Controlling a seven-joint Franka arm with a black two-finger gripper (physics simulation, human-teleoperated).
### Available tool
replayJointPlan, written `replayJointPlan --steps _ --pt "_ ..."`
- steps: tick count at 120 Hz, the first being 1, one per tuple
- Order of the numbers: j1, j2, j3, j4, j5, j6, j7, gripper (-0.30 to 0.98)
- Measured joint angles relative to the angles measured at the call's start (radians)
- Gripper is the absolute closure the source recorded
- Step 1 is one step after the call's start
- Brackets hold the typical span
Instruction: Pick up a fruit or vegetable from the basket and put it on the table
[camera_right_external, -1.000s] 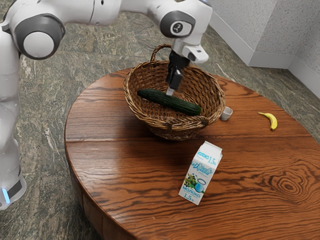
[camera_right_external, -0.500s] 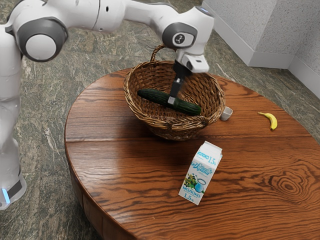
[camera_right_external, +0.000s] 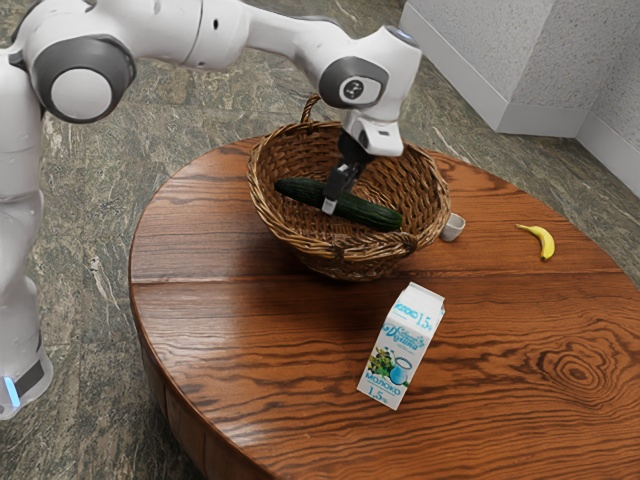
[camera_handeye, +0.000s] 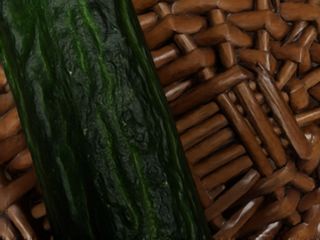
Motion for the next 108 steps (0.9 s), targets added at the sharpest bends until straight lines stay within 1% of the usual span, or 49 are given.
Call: replayJointPlan --steps 30,44,58,73,84,96,108 --pt "0.003 0.023 0.001 0.0 -0.01 0.003 0.047 0.01" --pt "0.005 0.025 0.001 0.0 -0.011 -0.001 0.057 0.15" --pt "0.012 0.025 0.003 0.001 -0.012 -0.013 0.06 0.34" --pt "0.005 0.024 0.002 0.004 -0.008 -0.037 0.056 0.44" --pt "0.0 0.015 0.001 0.011 -0.005 -0.049 0.054 0.47" --pt "-0.001 -0.006 -0.004 0.062 -0.002 -0.078 0.053 0.47" --pt "-0.001 -0.014 -0.024 0.169 -0.002 -0.127 0.052 0.47"
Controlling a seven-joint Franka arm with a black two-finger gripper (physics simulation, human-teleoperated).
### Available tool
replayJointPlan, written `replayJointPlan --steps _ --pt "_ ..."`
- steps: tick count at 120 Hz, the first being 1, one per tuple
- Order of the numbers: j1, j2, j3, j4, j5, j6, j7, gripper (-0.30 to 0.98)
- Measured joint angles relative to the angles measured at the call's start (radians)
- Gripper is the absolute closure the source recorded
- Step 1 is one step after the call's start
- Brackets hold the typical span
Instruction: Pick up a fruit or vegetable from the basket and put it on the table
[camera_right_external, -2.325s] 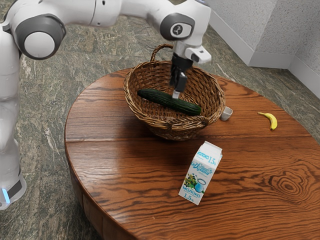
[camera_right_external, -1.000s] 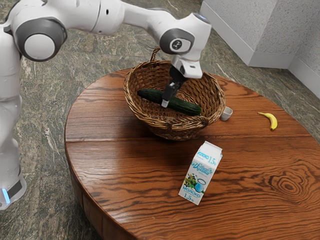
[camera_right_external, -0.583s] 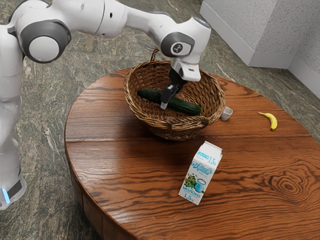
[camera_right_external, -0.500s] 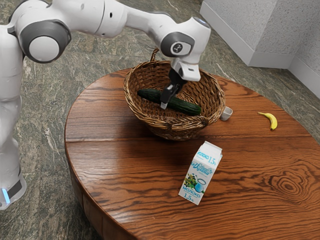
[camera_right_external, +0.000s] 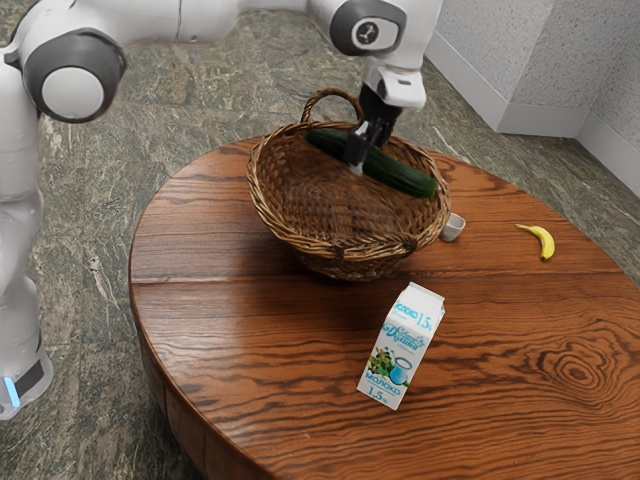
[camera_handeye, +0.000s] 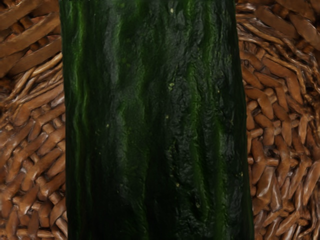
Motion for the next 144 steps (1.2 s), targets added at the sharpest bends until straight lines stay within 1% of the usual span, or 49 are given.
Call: replayJointPlan --steps 6,12,25,33,43,66,73,84,96,107,117,126,144 --pt "0.005 -0.001 -0.033 0.074 -0.002 -0.031 0.002 0.47" --pt "0.01 -0.001 -0.087 0.139 -0.004 -0.061 0.003 0.47" --pt "-0.006 -0.001 -0.227 0.213 -0.014 -0.107 0.006 0.48" --pt "-0.025 -0.001 -0.289 0.251 -0.019 -0.131 0.007 0.49" --pt "-0.029 -0.002 -0.33 0.273 -0.023 -0.153 0.008 0.5" --pt "-0.007 0.007 -0.412 0.392 -0.024 -0.183 0.009 0.53" --pt "-0.006 0.027 -0.46 0.41 -0.023 -0.165 0.012 0.54" --pt "-0.013 0.061 -0.506 0.44 -0.023 -0.106 0.028 0.55" --pt "0.009 0.125 -0.52 0.508 -0.024 -0.026 0.059 0.56" --pt "0.099 0.24 -0.562 0.567 -0.026 0.056 0.087 0.57" --pt "0.124 0.389 -0.582 0.595 -0.026 0.135 0.111 0.61" --pt "0.11 0.446 -0.606 0.618 -0.025 0.19 0.129 0.61" --pt "0.066 0.466 -0.614 0.625 -0.021 0.257 0.158 0.63"
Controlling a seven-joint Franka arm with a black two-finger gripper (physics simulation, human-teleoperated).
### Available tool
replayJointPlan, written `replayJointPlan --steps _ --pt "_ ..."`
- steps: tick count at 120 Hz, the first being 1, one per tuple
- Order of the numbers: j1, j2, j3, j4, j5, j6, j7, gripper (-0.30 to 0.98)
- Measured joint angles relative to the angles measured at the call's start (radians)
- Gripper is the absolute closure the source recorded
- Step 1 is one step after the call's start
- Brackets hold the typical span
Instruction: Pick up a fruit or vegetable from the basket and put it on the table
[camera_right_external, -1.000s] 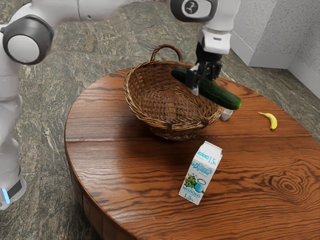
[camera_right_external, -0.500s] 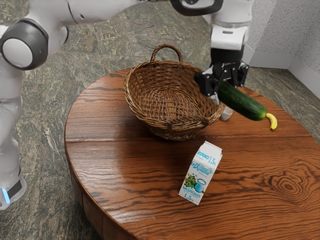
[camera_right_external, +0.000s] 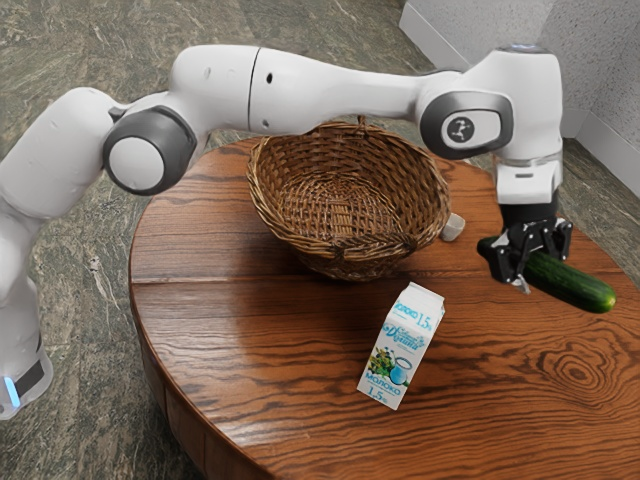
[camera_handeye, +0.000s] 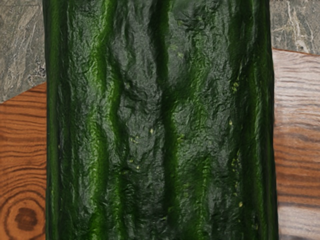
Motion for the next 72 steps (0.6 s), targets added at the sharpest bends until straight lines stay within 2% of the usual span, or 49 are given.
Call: replayJointPlan --steps 20,32,41,54,72 --pt "-0.003 0.002 0.0 0.0 0.004 0.036 0.024 0.63" --pt "-0.005 0.001 0.001 0.0 0.013 0.048 0.035 0.34" --pt "-0.005 0.0 0.001 -0.001 0.017 0.054 0.043 0.2" --pt "-0.005 -0.001 0.001 -0.001 0.022 0.06 0.051 0.09" --pt "-0.001 -0.007 0.005 -0.002 0.022 0.065 0.06 0.03"
